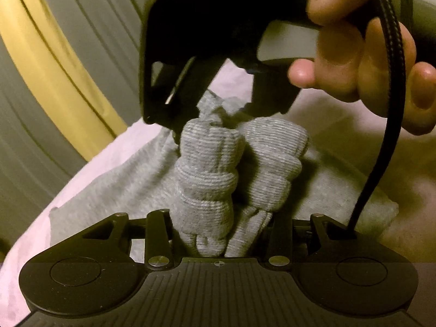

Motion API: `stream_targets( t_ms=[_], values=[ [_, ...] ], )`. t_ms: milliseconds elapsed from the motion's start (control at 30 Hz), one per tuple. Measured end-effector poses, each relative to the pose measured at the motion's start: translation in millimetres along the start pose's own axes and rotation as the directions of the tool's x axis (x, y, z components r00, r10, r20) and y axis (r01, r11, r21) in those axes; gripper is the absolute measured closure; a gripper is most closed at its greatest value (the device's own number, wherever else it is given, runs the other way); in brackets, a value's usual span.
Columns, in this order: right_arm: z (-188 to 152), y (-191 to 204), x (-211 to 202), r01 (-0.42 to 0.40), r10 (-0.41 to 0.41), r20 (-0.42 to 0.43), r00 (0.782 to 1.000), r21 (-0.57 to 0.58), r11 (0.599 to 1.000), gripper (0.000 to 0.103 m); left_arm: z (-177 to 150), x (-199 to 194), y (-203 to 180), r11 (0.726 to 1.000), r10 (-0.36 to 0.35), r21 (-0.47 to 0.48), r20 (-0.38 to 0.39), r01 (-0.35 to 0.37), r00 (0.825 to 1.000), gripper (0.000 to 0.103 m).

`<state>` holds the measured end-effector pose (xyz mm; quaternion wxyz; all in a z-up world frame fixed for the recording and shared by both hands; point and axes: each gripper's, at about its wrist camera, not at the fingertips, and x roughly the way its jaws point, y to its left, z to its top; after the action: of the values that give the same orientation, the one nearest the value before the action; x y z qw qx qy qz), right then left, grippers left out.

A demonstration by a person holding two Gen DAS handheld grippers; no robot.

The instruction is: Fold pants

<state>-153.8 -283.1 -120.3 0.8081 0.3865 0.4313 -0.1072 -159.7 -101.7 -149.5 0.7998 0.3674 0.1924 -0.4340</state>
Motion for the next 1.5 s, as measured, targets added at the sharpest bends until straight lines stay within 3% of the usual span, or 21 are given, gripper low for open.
stream_targets(
  t_ms=[267, 400, 500, 567, 600, 700, 767, 833, 867, 900, 967, 1033, 1100, 1133, 1200, 1267, 1333, 1367, 1400, 1433, 1500],
  values=[
    [7.2, -8.7, 0.3, 0.028, -0.027, 0.022, 0.999, -0.027, 0.999, 0.062, 9.5, -9.5, -25.7, 0.994, 0.045, 0.101, -0.031, -0.041, 0.999, 0.048],
    [10.2, -19.0, 6.2, 0.049, -0.049, 0.011, 0.999, -0.024, 0.998, 0.047, 10.7, -30.0, -14.1, 0.993, 0.064, 0.1, -0.069, -0.057, 0.996, 0.022],
    [12.6, -22.2, -10.2, 0.057, -0.058, 0.034, 0.998, 0.039, 0.998, 0.033, 9.3, -63.7, 11.8, 0.997, -0.069, -0.022, -0.071, 0.068, 0.995, 0.018],
    [7.3, -10.6, -27.2, 0.103, -0.101, 0.09, 0.991, -0.009, 0.995, 0.022, 6.8, -89.3, 25.8, 0.984, -0.155, -0.085, 0.005, 0.155, 0.988, 0.008],
    [3.3, -3.1, -37.5, 0.137, -0.131, 0.143, 0.981, -0.037, 0.99, 0.016, 4.0, -99.4, 31.2, 0.979, -0.18, -0.086, 0.035, 0.183, 0.983, 0.008],
    [-2.5, 6.4, -63.6, 0.21, -0.194, 0.258, 0.946, -0.033, 0.977, 0.014, -11.4, -125.5, 55.5, 0.973, -0.196, -0.11, 0.075, 0.203, 0.978, 0.009],
    [-5.6, 11.0, -76.7, 0.108, -0.093, 0.271, 0.958, -0.04, 0.993, 0.014, -19.6, -135.9, 81.1, 0.953, -0.215, -0.199, 0.079, 0.227, 0.973, 0.009],
    [-12.2, 16.0, -77.3, -0.029, 0.042, 0.227, 0.973, -0.06, 0.998, 0.014, -27.8, -143.2, 112.3, 0.91, -0.233, -0.326, 0.11, 0.256, 0.966, 0.008],
    [-17.0, 18.4, -72.2, -0.09, 0.101, 0.188, 0.977, -0.065, 0.994, 0.02, -31.3, -141.9, 125.8, 0.887, -0.238, -0.378, 0.123, 0.267, 0.964, 0.008],
    [-22.3, 22.0, -62.2, -0.131, 0.139, 0.137, 0.981, -0.067, 0.989, 0.042, -35.7, -137.3, 137.4, 0.865, -0.239, -0.426, 0.112, 0.264, 0.965, 0.008],
    [-32.7, 27.3, -37.8, -0.14, 0.141, 0.014, 0.99, -0.073, 0.988, 0.071, -43.1, -117.7, 148.1, 0.833, -0.254, -0.481, 0.104, 0.272, 0.962, 0.009],
    [-43.2, 24.7, -16.7, -0.087, 0.082, -0.071, 0.994, -0.075, 0.993, 0.078, -53.9, -96.5, 152.5, 0.801, -0.319, -0.514, 0.07, 0.308, 0.945, 0.01],
    [-46.6, 17.8, -4.5, 0.006, -0.015, -0.085, 0.996, -0.103, 0.995, 0.103, -66.0, -72.0, 149.1, 0.769, -0.4, -0.546, -0.006, 0.332, 0.917, 0.012],
    [-45.5, 13.0, -3.6, 0.024, -0.032, -0.08, 0.996, -0.093, 0.995, 0.103, -71.0, -67.8, 147.9, 0.764, -0.417, -0.556, -0.036, 0.329, 0.908, 0.013],
    [-43.8, 4.8, -9.5, 0.002, -0.005, -0.075, 0.997, -0.039, 0.999, 0.103, -79.1, -70.9, 148.8, 0.763, -0.412, -0.549, -0.008, 0.34, 0.911, 0.012],
    [-44.2, 11.9, -23.2, 0.031, -0.034, -0.033, 0.999, -0.083, 0.996, 0.103, -79.5, -75.2, 151.7, 0.78, -0.405, -0.532, -0.024, 0.331, 0.914, 0.011],
    [-46.0, 25.2, -39.7, 0.14, -0.131, 0.062, 0.989, -0.176, 0.974, 0.089, -76.6, -68.9, 150.9, 0.814, -0.351, -0.518, -0.077, 0.263, 0.933, 0.008],
    [-47.0, 28.9, -46.5, 0.193, -0.173, 0.11, 0.979, -0.207, 0.959, 0.056, -76.6, -64.6, 153.2, 0.824, -0.326, -0.519, -0.104, 0.228, 0.94, 0.008],
    [-48.3, 30.4, -52.8, 0.228, -0.196, 0.161, 0.967, -0.216, 0.949, 0.012, -76.6, -66.9, 155.9, 0.829, -0.3, -0.527, -0.131, 0.19, 0.945, 0.008],
    [-50.0, 25.4, -61.0, 0.242, -0.195, 0.214, 0.957, -0.219, 0.945, 0.003, -74.5, -72.9, 160.8, 0.828, -0.281, -0.536, -0.146, 0.163, 0.949, 0.008],
    [-57.8, 20.2, -72.7, 0.225, -0.136, 0.327, 0.935, -0.252, 0.941, 0.003, -73.4, -80.8, 173.0, 0.828, -0.232, -0.551, -0.165, 0.105, 0.959, 0.008]
  ],
)
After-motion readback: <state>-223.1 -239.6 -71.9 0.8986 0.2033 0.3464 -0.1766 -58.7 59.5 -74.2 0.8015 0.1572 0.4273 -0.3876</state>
